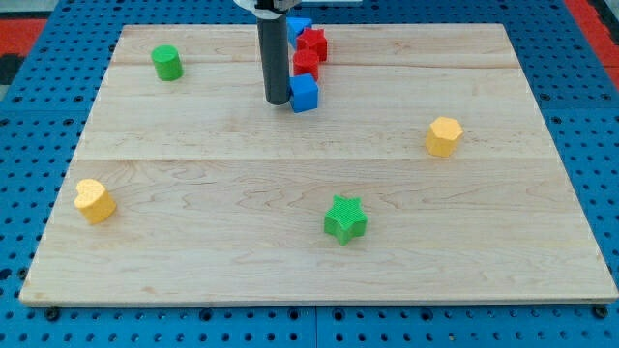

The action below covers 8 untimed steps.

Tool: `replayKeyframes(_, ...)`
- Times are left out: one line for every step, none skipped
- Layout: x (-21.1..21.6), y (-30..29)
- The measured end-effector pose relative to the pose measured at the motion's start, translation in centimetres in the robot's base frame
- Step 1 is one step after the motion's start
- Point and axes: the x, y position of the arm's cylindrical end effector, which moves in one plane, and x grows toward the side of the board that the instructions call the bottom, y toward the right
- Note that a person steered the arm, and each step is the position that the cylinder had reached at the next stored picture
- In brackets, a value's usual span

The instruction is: Slide green circle diagonally in between the red circle and yellow heart

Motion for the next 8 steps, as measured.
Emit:
replayKeyframes(3.6, -3.3)
replayKeyframes(5.6, -4.5)
replayKeyframes(8.0, -4.9)
replayKeyframes(9.1, -4.9)
replayKeyframes(9.1, -4.9)
replayKeyframes(8.2, -5.9)
replayKeyframes(7.3, -10.0)
replayKeyframes(7.1, -11.0)
